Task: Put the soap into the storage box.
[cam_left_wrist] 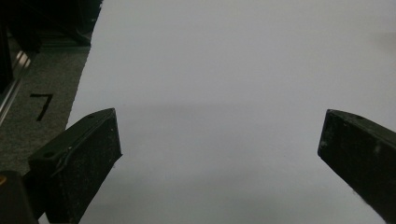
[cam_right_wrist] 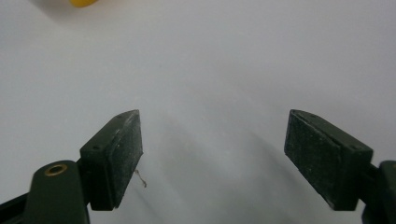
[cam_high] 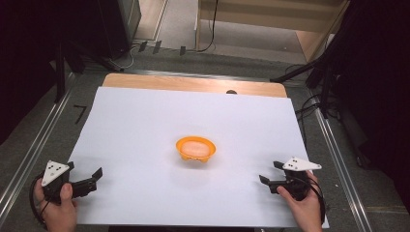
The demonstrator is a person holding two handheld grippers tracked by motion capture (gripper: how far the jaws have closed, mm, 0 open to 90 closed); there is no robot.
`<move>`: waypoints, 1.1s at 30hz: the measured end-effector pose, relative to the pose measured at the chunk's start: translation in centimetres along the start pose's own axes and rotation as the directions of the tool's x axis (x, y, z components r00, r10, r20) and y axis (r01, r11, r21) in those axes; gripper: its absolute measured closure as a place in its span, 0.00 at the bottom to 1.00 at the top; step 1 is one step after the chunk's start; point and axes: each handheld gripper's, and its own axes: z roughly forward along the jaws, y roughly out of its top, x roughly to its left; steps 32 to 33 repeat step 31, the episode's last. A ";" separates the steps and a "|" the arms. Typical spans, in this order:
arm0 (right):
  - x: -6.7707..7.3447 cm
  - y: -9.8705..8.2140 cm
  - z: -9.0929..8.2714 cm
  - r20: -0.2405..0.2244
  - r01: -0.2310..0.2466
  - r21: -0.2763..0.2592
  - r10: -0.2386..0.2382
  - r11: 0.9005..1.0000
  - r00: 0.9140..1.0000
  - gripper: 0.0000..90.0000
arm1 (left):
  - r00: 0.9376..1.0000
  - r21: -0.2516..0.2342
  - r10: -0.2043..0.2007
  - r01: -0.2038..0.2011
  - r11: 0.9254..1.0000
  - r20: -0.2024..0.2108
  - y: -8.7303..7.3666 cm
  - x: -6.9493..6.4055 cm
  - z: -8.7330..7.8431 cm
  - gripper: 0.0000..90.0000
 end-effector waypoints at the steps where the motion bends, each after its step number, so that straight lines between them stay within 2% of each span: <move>1: 0.0 -0.3 -0.3 0.011 -0.005 0.001 0.005 1.000 1.000 0.20 | 1.000 0.000 0.000 0.000 1.000 0.000 0.0 0.0 0.0 0.00; 3: -0.2 -0.8 -0.8 0.047 -0.021 -0.007 0.021 1.000 0.999 0.13 | 1.000 0.000 0.001 -0.001 1.000 0.000 0.0 0.0 0.0 0.00; 6: -0.5 -1.6 -1.6 0.089 -0.034 -0.029 0.036 0.999 0.995 0.13 | 1.000 -0.001 0.001 -0.001 1.000 0.001 0.0 0.0 0.0 0.00; 13: -1.5 -3.2 -3.5 0.133 -0.076 -0.059 0.083 0.995 0.988 0.12 | 1.000 -0.002 0.002 -0.002 1.000 0.000 0.0 0.0 0.0 0.00; 22: -2.6 -4.9 -5.9 0.176 -0.125 -0.125 0.146 0.984 0.973 0.13 | 1.000 -0.005 0.002 -0.002 1.000 -0.001 0.0 -0.1 0.0 0.00; 30: -2.3 -5.0 -5.9 0.208 -0.111 -0.119 0.134 0.987 0.969 0.15 | 1.000 -0.004 -0.001 0.001 1.000 0.000 0.0 0.0 0.0 0.00; 33: -2.3 -5.0 -5.9 0.205 -0.106 -0.118 0.128 0.987 0.970 0.15 | 1.000 0.000 0.000 0.000 1.000 0.001 0.0 0.0 0.0 0.00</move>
